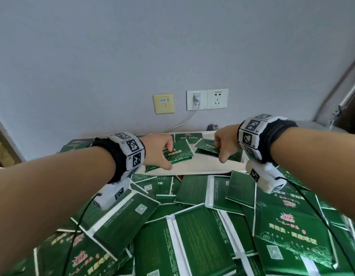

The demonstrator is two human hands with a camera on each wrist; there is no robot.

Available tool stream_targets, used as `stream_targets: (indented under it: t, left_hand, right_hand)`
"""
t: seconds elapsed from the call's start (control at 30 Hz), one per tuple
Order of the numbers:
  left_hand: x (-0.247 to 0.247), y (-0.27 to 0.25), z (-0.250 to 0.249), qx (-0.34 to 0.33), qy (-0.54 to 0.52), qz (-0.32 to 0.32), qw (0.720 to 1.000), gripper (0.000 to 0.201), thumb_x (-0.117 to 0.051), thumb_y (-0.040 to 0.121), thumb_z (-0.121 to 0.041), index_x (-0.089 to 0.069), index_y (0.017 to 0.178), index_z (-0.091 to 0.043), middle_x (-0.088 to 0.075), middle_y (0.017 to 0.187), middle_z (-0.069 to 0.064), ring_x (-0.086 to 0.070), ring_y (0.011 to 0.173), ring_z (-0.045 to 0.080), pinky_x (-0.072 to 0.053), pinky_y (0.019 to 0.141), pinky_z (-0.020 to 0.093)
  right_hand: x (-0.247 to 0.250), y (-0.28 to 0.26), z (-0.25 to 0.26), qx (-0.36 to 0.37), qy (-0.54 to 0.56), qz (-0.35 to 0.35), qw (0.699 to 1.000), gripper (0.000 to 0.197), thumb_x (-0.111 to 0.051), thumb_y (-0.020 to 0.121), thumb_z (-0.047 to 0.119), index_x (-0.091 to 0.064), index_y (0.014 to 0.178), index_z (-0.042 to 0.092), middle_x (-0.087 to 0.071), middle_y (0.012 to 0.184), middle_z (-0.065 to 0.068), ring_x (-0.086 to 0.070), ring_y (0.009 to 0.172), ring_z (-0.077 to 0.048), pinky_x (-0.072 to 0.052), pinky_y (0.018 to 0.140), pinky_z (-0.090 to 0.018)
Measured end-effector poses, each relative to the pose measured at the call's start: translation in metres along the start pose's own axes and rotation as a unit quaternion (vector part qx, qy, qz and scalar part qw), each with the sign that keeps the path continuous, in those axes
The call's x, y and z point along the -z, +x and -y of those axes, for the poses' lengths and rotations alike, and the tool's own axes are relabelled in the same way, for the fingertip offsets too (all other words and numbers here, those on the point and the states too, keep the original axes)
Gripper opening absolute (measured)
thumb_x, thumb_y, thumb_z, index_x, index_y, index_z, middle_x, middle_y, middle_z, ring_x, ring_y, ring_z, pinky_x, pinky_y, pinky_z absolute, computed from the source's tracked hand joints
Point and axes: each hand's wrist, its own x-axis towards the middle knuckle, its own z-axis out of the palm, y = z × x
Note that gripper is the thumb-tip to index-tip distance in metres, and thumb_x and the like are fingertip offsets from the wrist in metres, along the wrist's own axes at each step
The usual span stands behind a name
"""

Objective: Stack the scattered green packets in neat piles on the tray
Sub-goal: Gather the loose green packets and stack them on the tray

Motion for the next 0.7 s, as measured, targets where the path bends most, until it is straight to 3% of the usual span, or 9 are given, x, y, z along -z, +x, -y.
stream_targets:
  t: [0.13,0.3,0.37,0.43,0.47,0.53,0.7]
  left_hand:
    - [0.001,0.029,0.017,0.007,0.074,0.019,0.997,0.046,-0.076,0.076,-0.03,-0.047,0.109,-0.017,-0.04,0.078,-0.009,-0.041,0.067,0.011,-0.029,0.052,0.023]
    - [-0.014,0.076,0.043,0.016,0.101,0.06,0.993,0.05,-0.076,0.077,-0.027,-0.047,0.115,-0.014,-0.045,0.097,-0.005,-0.044,0.082,0.017,-0.029,0.053,0.021]
    - [-0.02,0.093,0.052,0.021,0.099,0.073,0.992,0.054,-0.076,0.077,-0.026,-0.045,0.12,-0.015,-0.049,0.108,0.0,-0.048,0.091,0.019,-0.037,0.064,0.025]
    - [-0.025,0.105,0.059,0.026,0.1,0.08,0.991,0.063,-0.076,0.077,-0.026,-0.043,0.13,-0.017,-0.05,0.125,0.005,-0.051,0.108,0.023,-0.043,0.085,0.029]
    - [-0.028,0.11,0.061,0.025,0.104,0.083,0.991,0.067,-0.075,0.078,-0.027,-0.041,0.135,-0.019,-0.048,0.131,0.006,-0.05,0.114,0.025,-0.042,0.091,0.03]
    - [-0.035,0.113,0.061,0.02,0.116,0.096,0.988,0.07,-0.073,0.081,-0.027,-0.038,0.142,-0.023,-0.045,0.134,0.008,-0.049,0.118,0.026,-0.04,0.092,0.029]
    - [-0.047,0.111,0.059,0.009,0.143,0.112,0.983,0.066,-0.062,0.091,-0.022,-0.031,0.149,-0.023,-0.043,0.146,0.005,-0.044,0.129,0.023,-0.037,0.098,0.027]
  right_hand:
    - [-0.002,0.034,0.007,0.011,-0.042,0.015,0.999,0.051,-0.072,0.071,0.032,-0.063,0.117,0.013,-0.067,0.111,-0.005,-0.063,0.094,-0.02,-0.05,0.079,-0.031]
    - [-0.006,0.079,0.026,0.047,-0.092,0.036,0.994,0.049,-0.068,0.078,0.024,-0.059,0.124,0.011,-0.056,0.093,0.0,-0.048,0.078,-0.016,-0.039,0.062,-0.023]
    - [-0.006,0.094,0.033,0.059,-0.105,0.024,0.992,0.049,-0.069,0.079,0.027,-0.058,0.125,0.012,-0.064,0.107,0.0,-0.054,0.084,-0.015,-0.045,0.067,-0.024]
    - [-0.008,0.105,0.037,0.065,-0.127,0.021,0.99,0.053,-0.07,0.081,0.035,-0.054,0.126,0.012,-0.061,0.12,-0.004,-0.06,0.098,-0.018,-0.049,0.079,-0.026]
    - [-0.01,0.108,0.038,0.066,-0.135,0.023,0.988,0.056,-0.07,0.081,0.037,-0.05,0.127,0.011,-0.059,0.121,-0.005,-0.059,0.1,-0.019,-0.047,0.079,-0.027]
    - [-0.016,0.11,0.037,0.058,-0.126,0.023,0.99,0.06,-0.069,0.082,0.036,-0.043,0.129,0.01,-0.054,0.121,-0.007,-0.055,0.098,-0.021,-0.046,0.078,-0.029]
    - [-0.028,0.105,0.039,0.047,-0.082,0.007,0.996,0.069,-0.067,0.082,0.037,-0.032,0.137,0.014,-0.048,0.126,-0.011,-0.052,0.103,-0.025,-0.05,0.09,-0.038]
